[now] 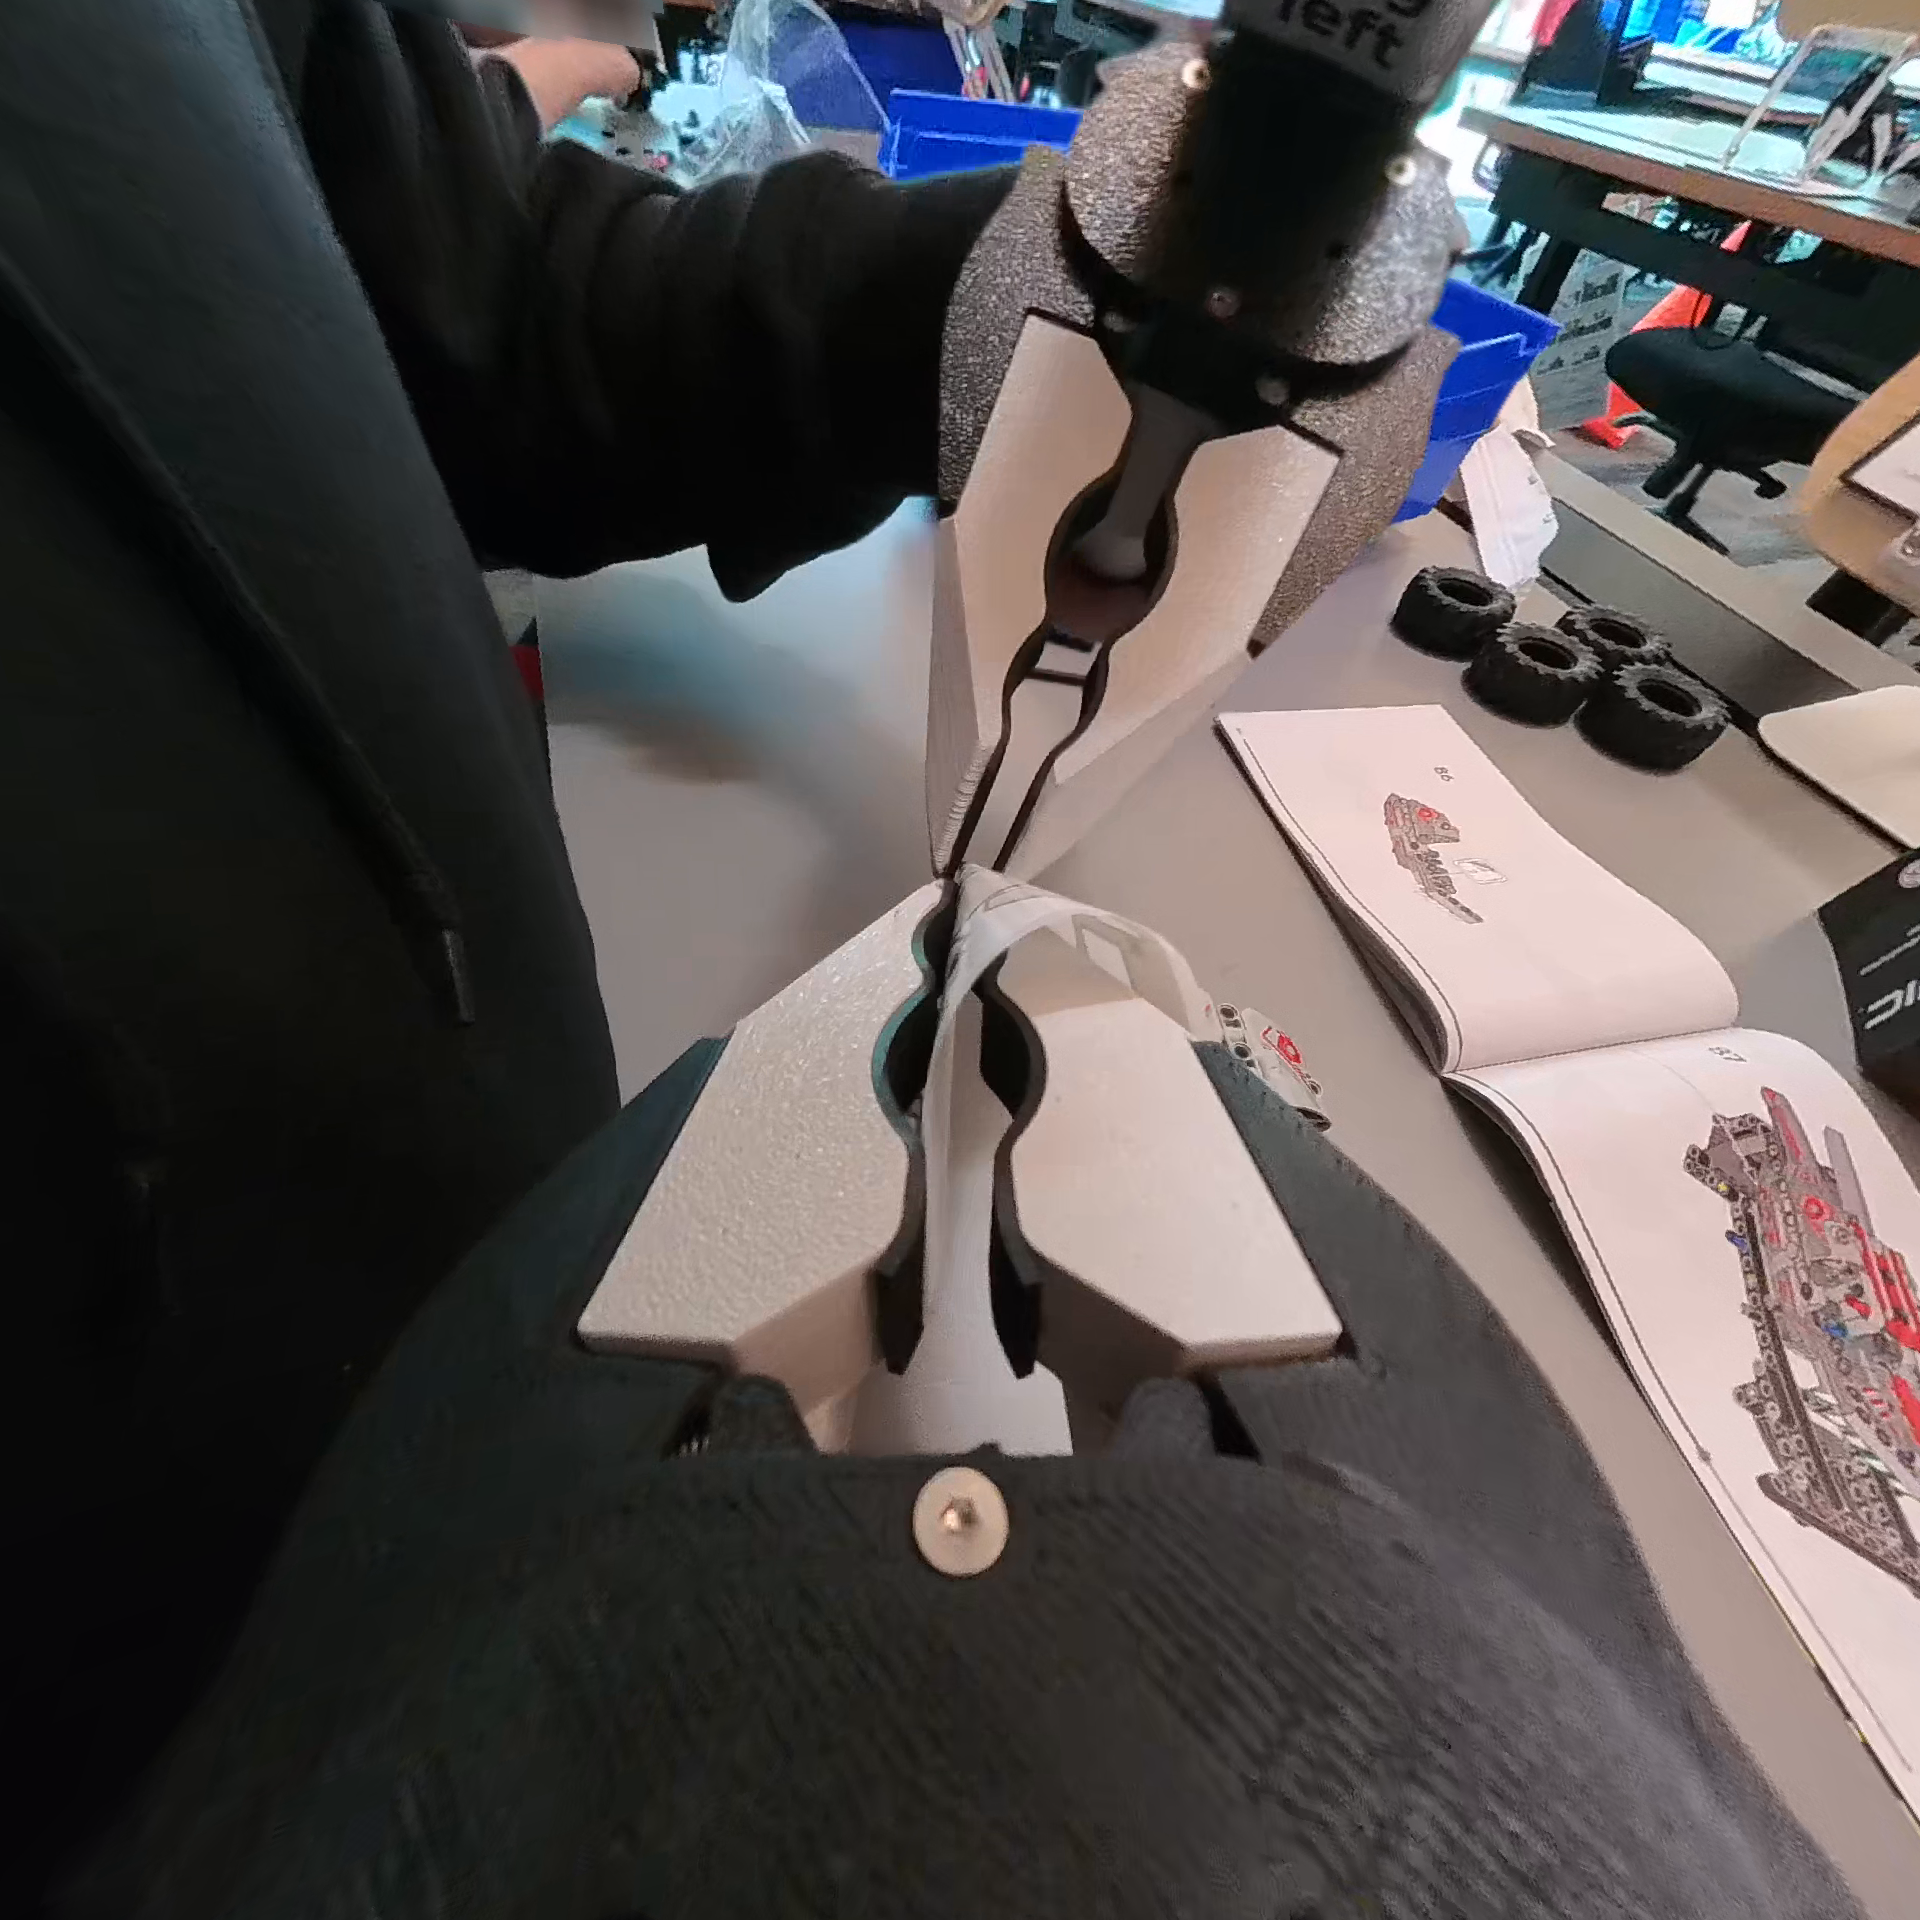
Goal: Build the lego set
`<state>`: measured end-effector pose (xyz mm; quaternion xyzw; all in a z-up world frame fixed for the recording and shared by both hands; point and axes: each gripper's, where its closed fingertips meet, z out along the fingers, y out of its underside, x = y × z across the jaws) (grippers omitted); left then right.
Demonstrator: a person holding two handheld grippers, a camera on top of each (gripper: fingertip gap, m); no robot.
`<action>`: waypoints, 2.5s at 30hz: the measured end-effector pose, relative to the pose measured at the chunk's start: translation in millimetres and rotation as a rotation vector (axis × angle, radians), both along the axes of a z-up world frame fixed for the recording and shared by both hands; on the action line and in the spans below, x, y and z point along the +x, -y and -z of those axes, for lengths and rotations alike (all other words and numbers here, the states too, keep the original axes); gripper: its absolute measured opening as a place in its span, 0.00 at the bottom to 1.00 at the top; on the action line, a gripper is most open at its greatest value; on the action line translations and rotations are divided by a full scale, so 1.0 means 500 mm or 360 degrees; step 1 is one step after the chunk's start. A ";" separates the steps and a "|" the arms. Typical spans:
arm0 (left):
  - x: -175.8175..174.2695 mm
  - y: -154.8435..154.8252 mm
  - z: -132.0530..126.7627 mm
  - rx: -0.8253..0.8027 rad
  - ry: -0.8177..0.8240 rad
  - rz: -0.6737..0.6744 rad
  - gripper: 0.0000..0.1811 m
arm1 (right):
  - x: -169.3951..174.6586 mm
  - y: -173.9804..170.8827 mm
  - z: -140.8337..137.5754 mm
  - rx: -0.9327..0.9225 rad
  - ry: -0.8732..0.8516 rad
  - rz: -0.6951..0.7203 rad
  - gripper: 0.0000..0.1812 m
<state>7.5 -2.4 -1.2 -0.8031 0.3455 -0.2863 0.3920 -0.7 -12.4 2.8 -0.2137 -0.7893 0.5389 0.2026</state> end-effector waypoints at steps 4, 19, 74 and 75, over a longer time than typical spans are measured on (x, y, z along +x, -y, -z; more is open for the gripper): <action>0.004 0.004 -0.003 -0.0010 0.0094 0.0036 0.02 | 0.005 0.004 0.000 0.0012 -0.0016 -0.0036 0.00; 0.000 0.006 -0.011 -0.0009 0.0288 0.0041 0.00 | 0.017 0.005 0.005 0.0057 -0.0041 -0.0096 0.00; -0.328 -0.045 -0.093 0.1065 -0.0190 -0.1548 0.00 | -0.599 -0.562 -0.251 0.0545 0.0509 0.0887 0.54; -0.325 -0.053 -0.096 0.1129 -0.0395 -0.1585 0.00 | -0.547 -0.507 -0.266 0.0390 0.0465 0.0794 0.49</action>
